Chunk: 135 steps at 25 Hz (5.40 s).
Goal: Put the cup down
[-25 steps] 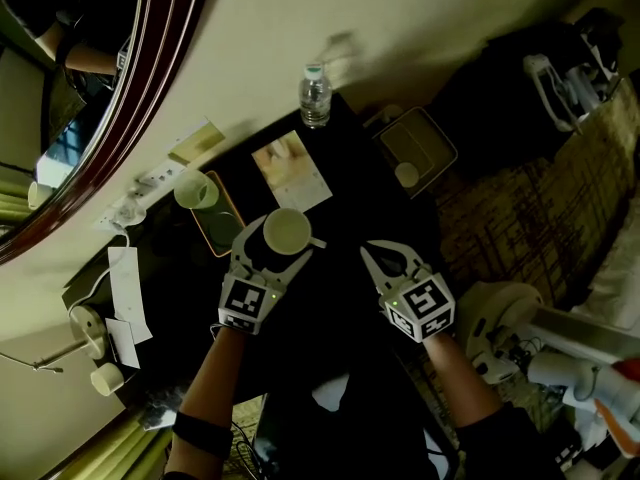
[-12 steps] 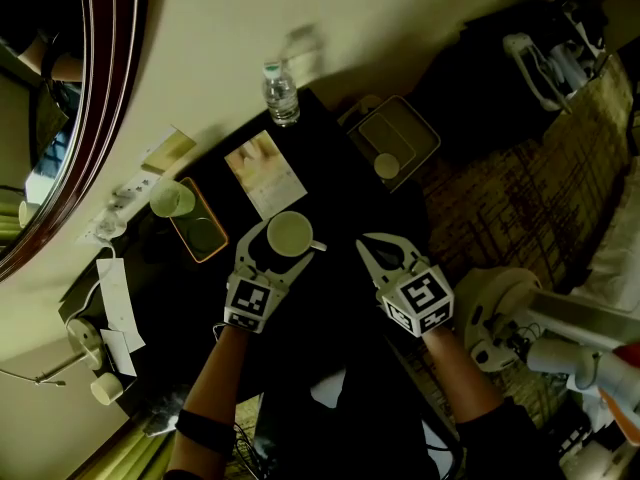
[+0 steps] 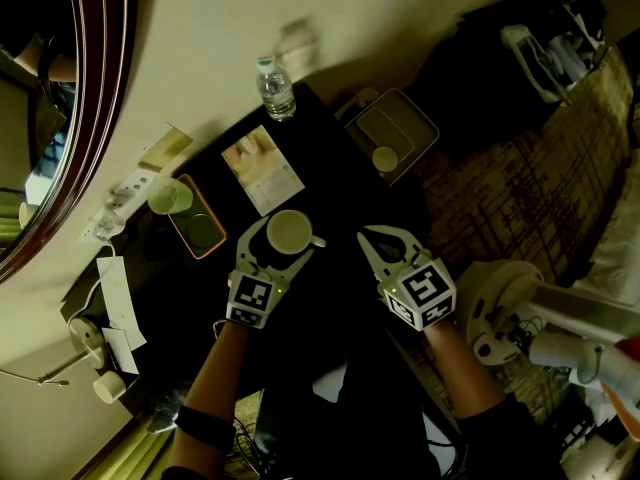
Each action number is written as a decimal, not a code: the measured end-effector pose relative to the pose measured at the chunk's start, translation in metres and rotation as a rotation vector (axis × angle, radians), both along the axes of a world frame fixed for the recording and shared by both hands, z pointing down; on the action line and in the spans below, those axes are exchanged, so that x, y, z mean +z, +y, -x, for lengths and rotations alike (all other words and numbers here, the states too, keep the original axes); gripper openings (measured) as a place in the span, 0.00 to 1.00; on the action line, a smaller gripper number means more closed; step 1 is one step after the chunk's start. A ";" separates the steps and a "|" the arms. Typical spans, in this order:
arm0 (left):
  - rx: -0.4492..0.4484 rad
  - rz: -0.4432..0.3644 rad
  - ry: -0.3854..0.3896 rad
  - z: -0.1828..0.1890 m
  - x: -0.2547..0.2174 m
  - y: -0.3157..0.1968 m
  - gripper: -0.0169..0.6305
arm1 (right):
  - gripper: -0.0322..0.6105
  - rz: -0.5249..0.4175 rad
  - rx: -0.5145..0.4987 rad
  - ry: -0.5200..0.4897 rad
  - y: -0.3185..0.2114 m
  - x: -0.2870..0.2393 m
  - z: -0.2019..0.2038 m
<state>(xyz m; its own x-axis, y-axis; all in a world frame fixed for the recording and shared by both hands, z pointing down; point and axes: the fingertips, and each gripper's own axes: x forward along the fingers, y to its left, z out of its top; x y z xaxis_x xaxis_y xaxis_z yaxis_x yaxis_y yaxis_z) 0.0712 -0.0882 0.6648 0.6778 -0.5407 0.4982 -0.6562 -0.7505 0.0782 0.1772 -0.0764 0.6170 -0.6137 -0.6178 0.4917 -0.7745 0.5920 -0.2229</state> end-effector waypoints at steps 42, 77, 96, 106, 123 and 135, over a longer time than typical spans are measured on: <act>-0.577 -0.030 0.059 0.197 -0.189 0.110 0.03 | 0.05 -0.029 -0.133 0.060 -0.004 -0.083 0.031; -0.753 -0.011 0.012 0.272 -0.160 0.119 0.03 | 0.73 -0.096 -0.723 0.080 -0.097 -0.044 0.239; -0.871 0.024 0.002 0.277 -0.119 0.104 0.03 | 0.81 -0.146 -1.019 0.145 -0.124 0.024 0.361; -0.925 0.047 -0.010 0.286 -0.113 0.116 0.03 | 0.63 -0.182 -1.053 0.141 -0.122 0.026 0.374; -0.855 0.059 0.002 0.285 -0.123 0.136 0.03 | 0.62 -0.232 -1.060 0.075 -0.055 -0.041 0.355; -0.714 0.058 0.018 0.282 -0.137 0.135 0.03 | 0.62 -0.152 -0.953 0.079 0.030 -0.053 0.316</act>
